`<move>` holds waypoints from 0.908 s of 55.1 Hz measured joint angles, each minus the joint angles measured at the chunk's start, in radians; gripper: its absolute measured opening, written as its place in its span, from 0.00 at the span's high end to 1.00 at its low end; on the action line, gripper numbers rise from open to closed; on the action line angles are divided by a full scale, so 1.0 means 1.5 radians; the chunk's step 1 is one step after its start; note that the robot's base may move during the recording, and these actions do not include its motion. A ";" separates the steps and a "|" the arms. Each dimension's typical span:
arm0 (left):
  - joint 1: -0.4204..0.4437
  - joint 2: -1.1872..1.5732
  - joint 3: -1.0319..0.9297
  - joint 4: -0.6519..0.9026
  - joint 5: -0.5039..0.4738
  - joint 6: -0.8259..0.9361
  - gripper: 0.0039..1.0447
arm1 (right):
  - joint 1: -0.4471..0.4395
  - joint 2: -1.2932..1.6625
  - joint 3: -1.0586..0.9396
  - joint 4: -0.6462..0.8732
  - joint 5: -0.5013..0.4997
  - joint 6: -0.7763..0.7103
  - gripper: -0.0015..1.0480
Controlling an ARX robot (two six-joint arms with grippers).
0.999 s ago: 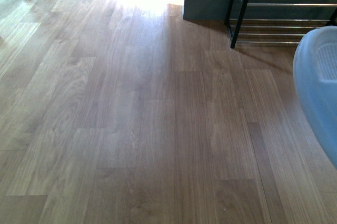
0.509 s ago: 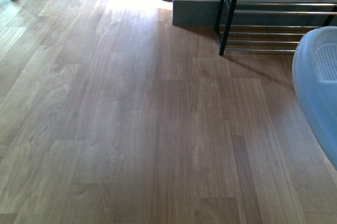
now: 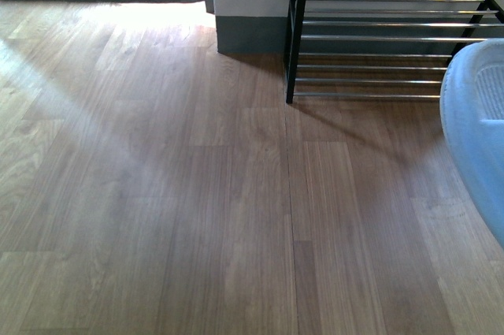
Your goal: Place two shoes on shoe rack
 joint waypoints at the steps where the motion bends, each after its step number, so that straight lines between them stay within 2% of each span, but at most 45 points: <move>1: 0.000 0.000 0.000 0.000 -0.001 0.000 0.99 | 0.000 0.000 0.000 0.000 0.000 0.000 0.98; 50: 0.000 0.000 0.000 0.000 0.000 0.000 0.99 | 0.000 -0.001 0.000 0.000 0.000 0.000 0.98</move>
